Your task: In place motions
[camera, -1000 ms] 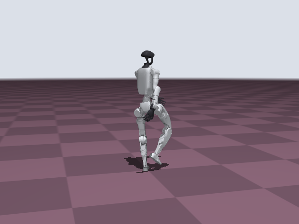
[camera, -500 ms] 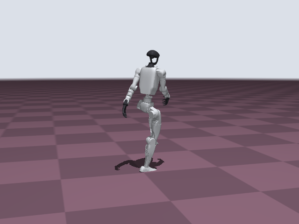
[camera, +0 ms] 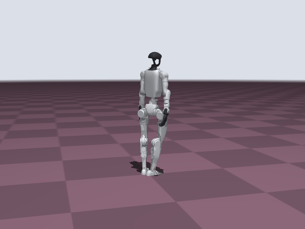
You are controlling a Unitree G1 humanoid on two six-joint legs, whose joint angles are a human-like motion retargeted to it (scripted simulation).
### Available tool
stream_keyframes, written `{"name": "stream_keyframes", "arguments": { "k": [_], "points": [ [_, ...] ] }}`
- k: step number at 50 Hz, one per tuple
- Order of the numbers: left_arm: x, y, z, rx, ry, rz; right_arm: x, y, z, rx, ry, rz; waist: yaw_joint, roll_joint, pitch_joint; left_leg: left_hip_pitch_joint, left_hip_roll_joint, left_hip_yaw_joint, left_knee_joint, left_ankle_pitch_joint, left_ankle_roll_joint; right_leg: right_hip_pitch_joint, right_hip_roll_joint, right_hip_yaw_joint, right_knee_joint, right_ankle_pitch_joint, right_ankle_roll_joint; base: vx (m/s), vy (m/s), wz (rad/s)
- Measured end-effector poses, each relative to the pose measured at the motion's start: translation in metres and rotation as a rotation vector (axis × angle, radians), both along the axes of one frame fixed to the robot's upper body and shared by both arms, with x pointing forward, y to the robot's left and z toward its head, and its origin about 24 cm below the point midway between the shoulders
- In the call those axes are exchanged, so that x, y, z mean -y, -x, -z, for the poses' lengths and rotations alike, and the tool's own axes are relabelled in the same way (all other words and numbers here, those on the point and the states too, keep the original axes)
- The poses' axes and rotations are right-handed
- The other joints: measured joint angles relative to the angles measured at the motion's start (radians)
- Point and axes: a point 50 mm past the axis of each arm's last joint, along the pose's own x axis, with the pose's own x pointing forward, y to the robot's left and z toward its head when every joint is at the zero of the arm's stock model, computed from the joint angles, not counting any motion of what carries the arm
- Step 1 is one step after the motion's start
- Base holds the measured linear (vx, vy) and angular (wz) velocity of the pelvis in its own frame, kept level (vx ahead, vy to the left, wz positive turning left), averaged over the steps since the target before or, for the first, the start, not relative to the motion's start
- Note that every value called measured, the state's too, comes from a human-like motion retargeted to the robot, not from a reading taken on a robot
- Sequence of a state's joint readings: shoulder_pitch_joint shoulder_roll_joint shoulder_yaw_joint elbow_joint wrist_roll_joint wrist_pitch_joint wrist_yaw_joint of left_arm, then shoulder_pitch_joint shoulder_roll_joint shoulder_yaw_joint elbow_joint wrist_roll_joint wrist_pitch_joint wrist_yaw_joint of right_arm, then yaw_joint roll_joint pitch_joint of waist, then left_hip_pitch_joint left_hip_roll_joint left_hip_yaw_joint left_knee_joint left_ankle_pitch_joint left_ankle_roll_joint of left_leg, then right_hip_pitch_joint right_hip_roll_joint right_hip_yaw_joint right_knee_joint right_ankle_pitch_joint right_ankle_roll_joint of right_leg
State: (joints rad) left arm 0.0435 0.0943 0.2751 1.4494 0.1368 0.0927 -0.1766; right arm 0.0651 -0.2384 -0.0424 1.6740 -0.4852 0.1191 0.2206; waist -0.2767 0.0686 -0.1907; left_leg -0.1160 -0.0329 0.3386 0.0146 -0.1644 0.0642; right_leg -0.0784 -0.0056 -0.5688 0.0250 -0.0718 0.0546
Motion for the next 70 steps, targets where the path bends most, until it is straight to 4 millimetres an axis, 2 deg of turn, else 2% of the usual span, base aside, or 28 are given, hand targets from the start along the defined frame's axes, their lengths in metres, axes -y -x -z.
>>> {"name": "stream_keyframes", "arguments": {
  "k": [2,3,5,7,10,13,17,20,25,28,31,33,37,41,44,45,47,53,62,70],
  "points": [
    [-0.005,-0.024,-0.002,0.052,-0.019,0.043,0.001,0.003,0.001,0.075,0.061,0.143,-0.025,-0.028,0.052,-0.034,-0.063,-0.087,0.049,-0.027,0.073,0.024,-0.032,-0.031,-0.005,0.006,0.008,-0.34,0.17,0.73],
    [-0.007,-0.041,-0.003,0.091,-0.026,0.075,0.000,0.004,0.002,0.118,0.088,0.238,0.016,-0.045,0.103,-0.028,-0.097,-0.114,0.066,-0.043,0.112,0.050,-0.034,-0.028,-0.006,0.012,0.005,-0.31,0.22,-0.54],
    [-0.007,-0.067,-0.007,0.164,-0.032,0.139,0.003,0.012,0.000,0.157,0.122,0.423,0.125,-0.069,0.162,-0.006,-0.089,-0.040,0.088,-0.061,0.116,0.068,-0.040,0.004,0.001,0.021,-0.001,-0.25,0.19,-1.35],
    [-0.005,-0.070,-0.007,0.193,-0.029,0.136,0.002,0.012,-0.001,0.130,0.127,0.492,0.163,-0.084,0.169,0.006,-0.103,-0.061,0.086,-0.075,0.113,0.062,-0.058,0.027,0.014,0.025,0.000,-0.09,0.09,-1.14],
    [-0.001,-0.053,-0.004,0.180,-0.029,0.050,-0.008,-0.005,0.005,0.146,0.116,0.467,0.163,-0.078,0.149,0.038,-0.111,-0.007,0.033,-0.079,0.125,0.032,-0.056,0.072,0.036,0.031,-0.008,-0.03,0.01,-0.91],
    [0.005,-0.032,-0.001,0.119,-0.002,-0.013,-0.025,-0.047,0.014,0.286,-0.003,0.398,0.106,-0.052,0.140,0.037,-0.099,0.006,0.005,-0.080,0.124,0.002,-0.047,0.083,0.053,0.034,-0.010,-0.11,0.02,-0.23],
    [0.014,-0.010,0.000,-0.004,0.084,-0.007,-0.056,-0.105,0.015,0.470,-0.207,0.245,0.052,-0.028,0.155,0.007,-0.080,0.002,0.015,-0.096,0.118,-0.055,-0.057,0.103,0.117,0.043,-0.009,-0.19,0.04,-0.22],
    [0.021,0.008,-0.001,-0.092,0.149,0.033,-0.071,-0.131,0.011,0.560,-0.270,0.116,0.076,-0.024,0.155,0.008,-0.073,0.039,-0.001,-0.097,0.115,-0.102,-0.059,0.176,0.185,0.020,-0.020,-0.04,0.02,-0.68],
    [0.025,0.023,-0.001,-0.122,0.182,0.094,-0.079,-0.152,0.006,0.611,-0.323,-0.129,0.023,-0.030,0.165,0.026,-0.096,0.022,0.002,-0.094,0.117,-0.060,-0.051,0.241,0.109,0.031,-0.020,0.04,-0.04,0.25],
    [0.020,0.030,-0.001,-0.142,0.144,0.146,-0.077,-0.139,0.009,0.567,-0.302,-0.172,0.045,-0.063,0.132,0.040,-0.127,0.038,0.003,-0.094,0.119,-0.022,-0.082,0.179,0.047,0.062,0.002,0.19,-0.11,0.13],
    [0.021,0.034,-0.001,-0.167,0.120,0.181,-0.074,-0.117,0.015,0.475,-0.276,-0.106,0.094,-0.082,0.107,0.046,-0.138,0.033,0.007,-0.096,0.119,0.004,-0.095,0.143,0.009,0.075,0.030,0.12,-0.11,0.05],
    [0.022,0.033,-0.001,-0.157,0.106,0.153,-0.074,-0.103,0.017,0.414,-0.269,-0.058,0.117,-0.088,0.104,0.046,-0.150,0.034,0.008,-0.097,0.135,0.010,-0.087,0.148,0.005,0.075,0.025,0.06,-0.14,-0.26],
    [0.024,0.030,0.000,-0.146,0.098,0.139,-0.069,-0.081,0.018,0.314,-0.245,-0.008,0.186,-0.082,0.101,0.025,-0.146,0.103,0.011,-0.091,0.165,0.005,-0.055,0.227,0.013,0.076,0.005,0.07,-0.06,-0.74],
    [0.021,0.026,0.000,-0.148,0.058,0.136,-0.061,-0.070,0.018,0.269,-0.196,-0.029,0.350,-0.087,0.099,0.022,-0.099,0.274,0.010,-0.102,0.149,0.019,-0.017,0.392,0.018,0.053,0.004,-0.01,-0.07,-2.02],
    [0.019,0.024,0.000,-0.140,0.062,0.166,-0.058,-0.063,0.018,0.255,-0.177,-0.003,0.393,-0.092,0.099,0.023,-0.089,0.283,0.024,-0.111,0.142,0.019,-0.022,0.421,0.023,0.054,0.009,0.01,-0.03,-0.48],
    [0.019,0.024,0.000,-0.138,0.064,0.176,-0.057,-0.062,0.018,0.251,-0.174,0.009,0.387,-0.093,0.101,0.026,-0.092,0.269,0.027,-0.115,0.142,0.016,-0.026,0.410,0.027,0.056,0.008,0.02,-0.04,2.30],
    [0.017,0.024,0.000,-0.135,0.059,0.169,-0.057,-0.062,0.018,0.243,-0.176,0.024,0.182,-0.083,0.103,0.034,-0.133,0.061,0.042,-0.112,0.147,0.022,-0.055,0.198,0.016,0.072,-0.005,0.03,-0.04,3.60],
    [0.021,0.032,0.000,-0.165,0.069,0.100,-0.058,-0.067,0.018,0.257,-0.180,0.006,0.150,-0.075,0.088,0.037,-0.132,0.029,0.042,-0.128,0.139,0.022,-0.056,0.175,0.016,0.070,-0.003,0.00,-0.02,0.34],
    [0.020,0.030,0.000,-0.149,0.071,0.096,-0.068,-0.076,0.019,0.281,-0.223,-0.036,0.021,-0.072,0.090,0.036,-0.165,-0.086,0.054,-0.126,0.154,0.046,-0.032,0.045,-0.026,0.084,-0.041,-0.02,-0.01,0.63],
    [0.021,0.026,0.000,-0.140,0.079,0.086,-0.071,-0.078,0.019,0.280,-0.242,-0.135,0.042,-0.082,0.093,0.040,-0.167,-0.064,0.055,-0.138,0.160,0.059,-0.012,0.068,-0.033,0.080,-0.057,-0.01,0.00,-0.15]
  ]
}}
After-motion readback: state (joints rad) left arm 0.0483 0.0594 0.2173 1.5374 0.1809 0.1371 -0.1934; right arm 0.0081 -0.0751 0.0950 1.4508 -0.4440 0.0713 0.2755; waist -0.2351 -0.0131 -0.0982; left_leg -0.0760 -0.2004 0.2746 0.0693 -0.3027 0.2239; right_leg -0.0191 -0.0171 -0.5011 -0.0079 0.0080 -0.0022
